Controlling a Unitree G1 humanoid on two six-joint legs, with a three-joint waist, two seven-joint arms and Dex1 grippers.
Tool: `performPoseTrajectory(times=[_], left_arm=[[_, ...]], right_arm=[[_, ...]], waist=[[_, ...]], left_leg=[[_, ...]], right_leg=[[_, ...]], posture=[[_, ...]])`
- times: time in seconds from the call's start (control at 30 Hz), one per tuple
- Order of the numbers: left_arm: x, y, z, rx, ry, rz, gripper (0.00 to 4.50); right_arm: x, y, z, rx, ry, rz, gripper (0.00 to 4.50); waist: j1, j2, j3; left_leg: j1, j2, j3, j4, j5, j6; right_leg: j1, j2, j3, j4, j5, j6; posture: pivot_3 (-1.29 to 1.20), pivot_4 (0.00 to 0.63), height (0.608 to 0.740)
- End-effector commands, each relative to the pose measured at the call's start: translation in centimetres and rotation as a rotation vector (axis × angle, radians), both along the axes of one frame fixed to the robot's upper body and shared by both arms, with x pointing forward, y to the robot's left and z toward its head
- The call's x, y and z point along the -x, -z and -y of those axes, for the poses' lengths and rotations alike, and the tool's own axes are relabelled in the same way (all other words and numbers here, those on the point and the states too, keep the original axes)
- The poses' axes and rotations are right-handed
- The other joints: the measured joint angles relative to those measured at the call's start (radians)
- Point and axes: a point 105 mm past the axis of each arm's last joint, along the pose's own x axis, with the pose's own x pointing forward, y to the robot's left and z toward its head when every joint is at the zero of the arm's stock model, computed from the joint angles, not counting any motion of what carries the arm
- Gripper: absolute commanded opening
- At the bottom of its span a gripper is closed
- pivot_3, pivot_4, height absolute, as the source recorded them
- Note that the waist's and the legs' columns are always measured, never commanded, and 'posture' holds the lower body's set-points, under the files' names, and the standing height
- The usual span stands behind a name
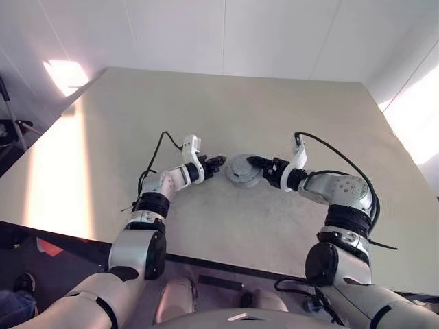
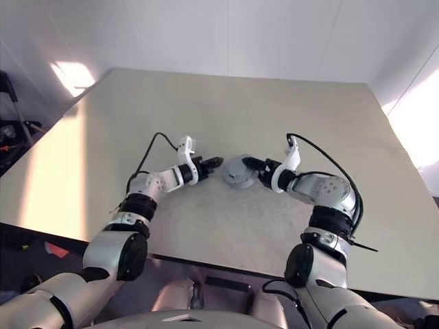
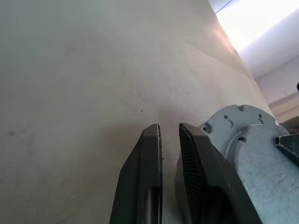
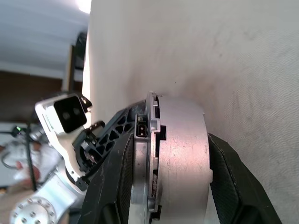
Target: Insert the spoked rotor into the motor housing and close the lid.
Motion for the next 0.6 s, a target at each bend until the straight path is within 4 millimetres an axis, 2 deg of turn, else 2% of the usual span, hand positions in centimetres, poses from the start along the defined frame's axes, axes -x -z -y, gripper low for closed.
performPoseTrajectory(times=[0.03,0.17,0.3,0.4,0.6], left_arm=[[-1.4,-2.2,-2.3,0.084,-0.104,0.057,0.66],[-1.7,-2.4,-3.8,0.126,-0.162,0.052,0.66],[-1.7,-2.7,-4.3,0.166,-0.185,0.05,0.66],[-1.5,-3.4,-4.4,0.242,-0.185,0.059,0.66],[-0.6,-4.6,-4.0,0.363,-0.141,0.061,0.66]], right_arm=[[-2.1,-1.0,1.9,-0.095,0.162,0.003,2.22],[-3.2,-0.9,2.0,-0.147,0.238,-0.044,2.22],[-3.9,-1.2,1.7,-0.177,0.271,-0.073,2.22],[-5.5,-3.2,0.8,-0.225,0.32,-0.079,2.22],[-7.3,-6.7,0.0,-0.298,0.367,-0.058,2.22]], waist=[[0.001,0.0,0.0],[0.003,0.001,0.001],[0.003,0.001,0.001],[-0.005,0.002,0.003],[-0.004,0.005,0.009]], left_leg=[[0.0,0.0,0.0,0.0,0.0,0.0],[0.0,0.0,0.0,0.0,0.0,0.0],[0.0,0.0,0.0,0.0,0.0,0.0],[0.0,0.0,0.001,0.0,0.001,-0.001],[-0.007,0.0,0.001,0.0,0.002,-0.002]], right_leg=[[0.0,0.0,0.0,0.0,0.0,0.0],[0.0,0.0,0.0,0.0,0.0,0.0],[0.0,0.0,0.0,0.0,0.0,0.0],[-0.001,0.0,0.0,0.001,0.0,0.0],[-0.01,0.0,0.0,0.003,0.0,0.0]], posture=[[0.0,0.0,0.74],[0.0,0.0,0.74],[0.0,0.0,0.74],[0.0,0.0,0.74],[0.0,0.0,0.74]])
